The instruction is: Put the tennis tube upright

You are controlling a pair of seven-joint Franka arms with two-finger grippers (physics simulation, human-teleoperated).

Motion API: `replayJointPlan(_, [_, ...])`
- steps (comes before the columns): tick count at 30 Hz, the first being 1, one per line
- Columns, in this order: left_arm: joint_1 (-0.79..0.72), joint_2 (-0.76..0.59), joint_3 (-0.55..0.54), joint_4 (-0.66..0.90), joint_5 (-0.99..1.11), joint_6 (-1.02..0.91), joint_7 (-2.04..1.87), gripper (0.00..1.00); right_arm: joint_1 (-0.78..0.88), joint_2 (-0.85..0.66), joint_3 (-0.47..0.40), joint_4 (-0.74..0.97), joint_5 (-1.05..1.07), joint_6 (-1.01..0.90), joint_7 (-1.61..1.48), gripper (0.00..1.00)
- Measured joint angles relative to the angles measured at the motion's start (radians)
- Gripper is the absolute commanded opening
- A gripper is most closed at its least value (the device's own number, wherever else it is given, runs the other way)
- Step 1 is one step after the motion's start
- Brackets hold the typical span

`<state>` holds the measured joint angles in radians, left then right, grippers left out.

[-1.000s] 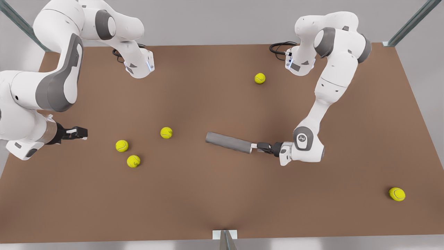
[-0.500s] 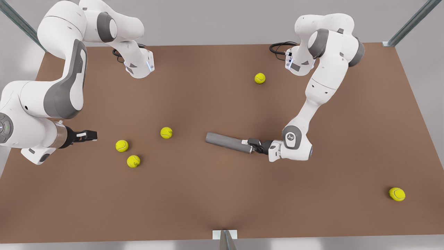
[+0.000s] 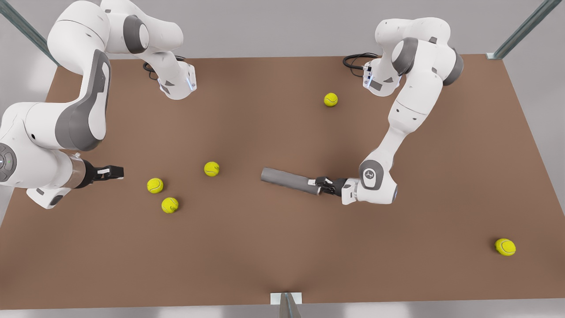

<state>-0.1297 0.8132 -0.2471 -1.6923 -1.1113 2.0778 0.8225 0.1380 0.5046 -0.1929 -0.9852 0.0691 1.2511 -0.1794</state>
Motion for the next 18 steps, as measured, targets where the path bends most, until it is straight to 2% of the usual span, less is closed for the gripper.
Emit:
replayJointPlan(10, [0.001, -0.031, 0.047, 0.001, 0.015, -0.040, 0.000, 0.34, 0.004, -0.001, 0.000, 0.000, -0.001, -0.001, 0.005, 1.00])
replayJointPlan(18, [0.000, -0.158, 0.150, 0.003, 0.166, -0.121, -0.022, 0.24, 0.000, -0.001, 0.000, 0.000, -0.003, -0.002, 0.008, 1.00])
